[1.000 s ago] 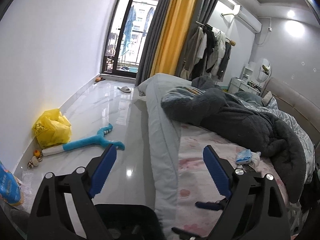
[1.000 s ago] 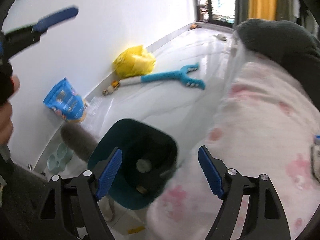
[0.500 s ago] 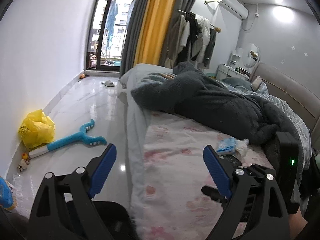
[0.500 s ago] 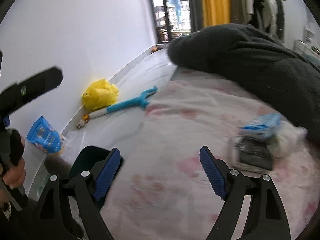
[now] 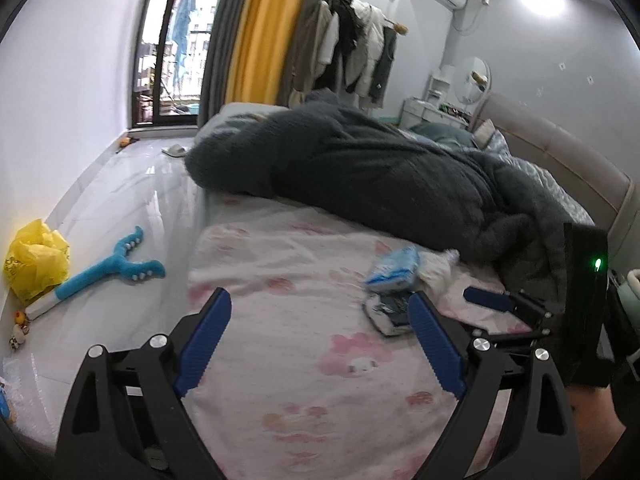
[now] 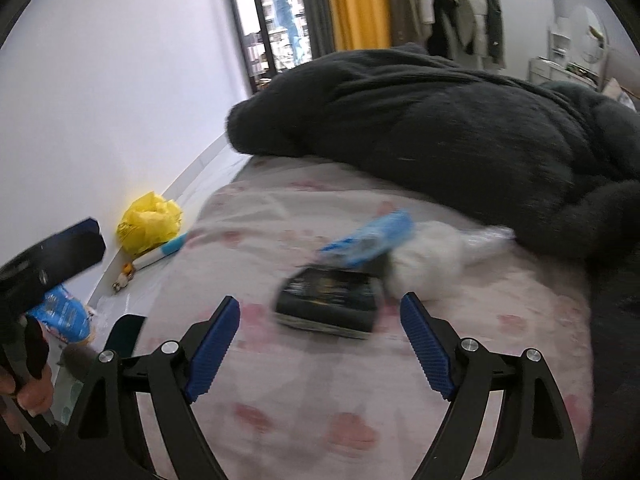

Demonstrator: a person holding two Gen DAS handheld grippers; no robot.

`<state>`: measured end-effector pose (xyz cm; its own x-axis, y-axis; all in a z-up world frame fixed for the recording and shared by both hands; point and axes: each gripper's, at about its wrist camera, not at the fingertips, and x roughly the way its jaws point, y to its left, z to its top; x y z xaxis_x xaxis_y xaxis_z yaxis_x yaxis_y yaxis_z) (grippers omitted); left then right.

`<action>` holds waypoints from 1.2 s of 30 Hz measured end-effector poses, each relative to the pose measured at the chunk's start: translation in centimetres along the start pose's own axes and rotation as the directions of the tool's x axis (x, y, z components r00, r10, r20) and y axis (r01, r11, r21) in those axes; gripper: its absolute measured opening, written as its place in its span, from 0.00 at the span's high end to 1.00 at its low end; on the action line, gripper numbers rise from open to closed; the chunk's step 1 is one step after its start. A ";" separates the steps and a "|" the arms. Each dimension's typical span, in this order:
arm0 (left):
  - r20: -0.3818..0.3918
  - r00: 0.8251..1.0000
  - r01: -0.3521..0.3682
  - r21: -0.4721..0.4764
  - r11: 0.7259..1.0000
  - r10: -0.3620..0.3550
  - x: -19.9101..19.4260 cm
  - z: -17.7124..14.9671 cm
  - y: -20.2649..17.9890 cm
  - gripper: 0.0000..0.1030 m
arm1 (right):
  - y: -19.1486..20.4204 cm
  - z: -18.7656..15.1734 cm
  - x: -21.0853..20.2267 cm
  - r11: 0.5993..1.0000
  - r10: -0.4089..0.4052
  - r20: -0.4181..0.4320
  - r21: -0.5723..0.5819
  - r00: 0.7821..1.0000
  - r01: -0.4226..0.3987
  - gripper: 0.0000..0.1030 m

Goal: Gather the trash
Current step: 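Move both tools back toward the tissue pack and cloth ball on the bed, then grasp the black face tissue pack with left tool while right tool grasps white cloth ball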

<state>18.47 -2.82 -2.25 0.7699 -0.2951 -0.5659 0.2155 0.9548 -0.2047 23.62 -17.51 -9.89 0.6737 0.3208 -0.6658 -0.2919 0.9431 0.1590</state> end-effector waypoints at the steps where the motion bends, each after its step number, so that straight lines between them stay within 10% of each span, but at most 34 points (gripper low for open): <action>1: -0.010 1.000 0.006 0.005 1.000 -0.006 0.6 -0.2 -0.6 0.10 | -0.4 -0.1 0.0 1.000 -0.006 0.002 0.008 1.000 0.006 0.19; 36: -0.227 0.973 0.063 0.137 0.989 -0.030 13.0 -3.5 -9.5 0.08 | -10.4 0.6 2.2 0.990 0.043 -0.041 0.133 0.998 -0.037 0.16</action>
<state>24.36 -15.82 -10.44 0.6067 -0.3241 -0.7258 0.3434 0.9304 -0.1284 28.59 -26.55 -12.54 0.6322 0.3569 -0.6877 -0.2236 0.9339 0.2791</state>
